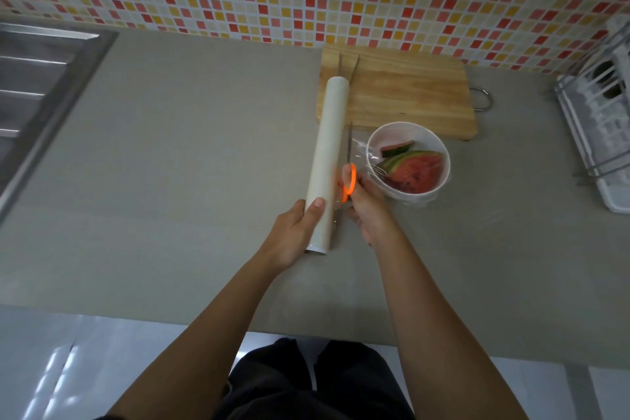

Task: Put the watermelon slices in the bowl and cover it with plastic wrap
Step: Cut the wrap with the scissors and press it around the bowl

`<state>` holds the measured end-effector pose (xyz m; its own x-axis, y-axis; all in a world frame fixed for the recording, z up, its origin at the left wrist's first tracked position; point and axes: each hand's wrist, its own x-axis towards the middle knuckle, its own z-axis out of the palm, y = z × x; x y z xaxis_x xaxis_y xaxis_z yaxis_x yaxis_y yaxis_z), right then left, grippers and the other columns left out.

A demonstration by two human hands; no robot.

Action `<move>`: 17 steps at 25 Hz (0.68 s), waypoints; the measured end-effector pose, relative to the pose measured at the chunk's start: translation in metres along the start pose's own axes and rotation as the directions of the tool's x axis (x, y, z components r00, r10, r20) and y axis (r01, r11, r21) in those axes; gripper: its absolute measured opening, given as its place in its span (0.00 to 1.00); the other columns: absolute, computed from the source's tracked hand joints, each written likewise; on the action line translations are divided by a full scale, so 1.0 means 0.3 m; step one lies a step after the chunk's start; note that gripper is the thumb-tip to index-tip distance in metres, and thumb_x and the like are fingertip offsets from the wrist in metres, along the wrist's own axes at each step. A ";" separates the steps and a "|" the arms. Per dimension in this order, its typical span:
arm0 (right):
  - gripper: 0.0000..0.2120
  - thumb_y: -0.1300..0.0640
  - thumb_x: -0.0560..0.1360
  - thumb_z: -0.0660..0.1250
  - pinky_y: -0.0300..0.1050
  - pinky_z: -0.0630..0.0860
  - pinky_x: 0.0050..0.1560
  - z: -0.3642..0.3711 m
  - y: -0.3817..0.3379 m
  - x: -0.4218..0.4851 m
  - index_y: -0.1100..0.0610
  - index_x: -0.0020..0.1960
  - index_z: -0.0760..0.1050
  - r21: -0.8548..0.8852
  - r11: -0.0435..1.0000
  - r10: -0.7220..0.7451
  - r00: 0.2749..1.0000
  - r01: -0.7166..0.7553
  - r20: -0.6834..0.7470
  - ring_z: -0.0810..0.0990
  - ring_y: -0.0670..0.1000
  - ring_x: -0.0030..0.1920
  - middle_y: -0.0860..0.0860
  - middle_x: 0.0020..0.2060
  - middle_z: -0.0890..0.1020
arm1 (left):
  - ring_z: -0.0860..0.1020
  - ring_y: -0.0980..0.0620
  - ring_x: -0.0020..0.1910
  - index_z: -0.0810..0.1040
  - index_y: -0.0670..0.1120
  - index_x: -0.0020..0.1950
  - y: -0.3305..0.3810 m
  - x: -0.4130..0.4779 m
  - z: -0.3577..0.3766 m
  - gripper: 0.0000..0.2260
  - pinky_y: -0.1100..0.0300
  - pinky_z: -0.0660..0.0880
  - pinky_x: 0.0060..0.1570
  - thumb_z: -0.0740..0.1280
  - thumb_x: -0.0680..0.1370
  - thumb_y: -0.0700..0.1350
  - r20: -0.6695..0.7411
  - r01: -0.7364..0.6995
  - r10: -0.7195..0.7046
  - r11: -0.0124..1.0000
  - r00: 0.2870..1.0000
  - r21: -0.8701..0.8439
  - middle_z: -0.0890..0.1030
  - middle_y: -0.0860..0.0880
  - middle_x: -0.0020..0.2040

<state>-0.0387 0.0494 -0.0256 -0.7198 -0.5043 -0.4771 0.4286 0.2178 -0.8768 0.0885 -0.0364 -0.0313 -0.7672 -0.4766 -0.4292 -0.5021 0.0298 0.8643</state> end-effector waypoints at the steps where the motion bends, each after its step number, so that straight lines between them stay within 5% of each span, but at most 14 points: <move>1: 0.12 0.41 0.74 0.63 0.35 0.65 0.35 0.010 -0.003 0.012 0.50 0.42 0.74 -0.003 1.000 0.012 1.000 -0.012 0.002 0.74 0.40 0.35 0.45 0.37 0.77 | 0.80 0.51 0.47 0.76 0.49 0.51 -0.006 -0.003 -0.011 0.23 0.57 0.75 0.45 0.55 0.75 0.66 0.003 0.002 -0.002 1.000 1.000 0.001 0.81 0.49 0.48; 5: 0.12 0.41 0.74 0.64 0.36 0.63 0.34 0.044 -0.014 0.052 0.50 0.43 0.73 0.007 0.999 0.038 0.998 -0.038 -0.045 0.72 0.42 0.37 0.46 0.38 0.76 | 0.79 0.48 0.52 0.77 0.46 0.55 -0.023 -0.013 -0.055 0.29 0.49 0.74 0.57 0.54 0.73 0.68 0.024 0.016 -0.016 1.000 1.000 0.011 0.82 0.46 0.51; 11: 0.16 0.40 0.73 0.64 0.34 0.57 0.21 0.104 -0.042 0.134 0.50 0.36 0.70 -0.010 1.000 0.014 0.994 -0.016 -0.110 0.64 0.45 0.29 0.49 0.31 0.69 | 0.79 0.44 0.53 0.77 0.46 0.54 -0.044 -0.018 -0.141 0.27 0.44 0.73 0.59 0.56 0.72 0.67 0.049 0.050 -0.051 0.999 0.998 0.005 0.82 0.44 0.52; 17: 0.22 0.31 0.65 0.63 0.40 0.56 0.25 0.155 -0.062 0.212 0.50 0.31 0.71 -0.051 0.999 -0.007 0.990 0.000 -0.138 0.63 0.46 0.29 0.49 0.31 0.69 | 0.78 0.43 0.44 0.77 0.46 0.48 -0.073 -0.027 -0.218 0.26 0.48 0.74 0.48 0.57 0.71 0.68 0.065 0.069 -0.069 0.998 0.996 -0.010 0.81 0.43 0.46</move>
<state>-0.0671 -0.0256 -0.0368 -0.7913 -0.3858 -0.4744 0.4000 0.2602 -0.8788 0.1318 -0.0906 -0.0296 -0.7552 -0.4196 -0.5036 -0.5503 -0.0118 0.8349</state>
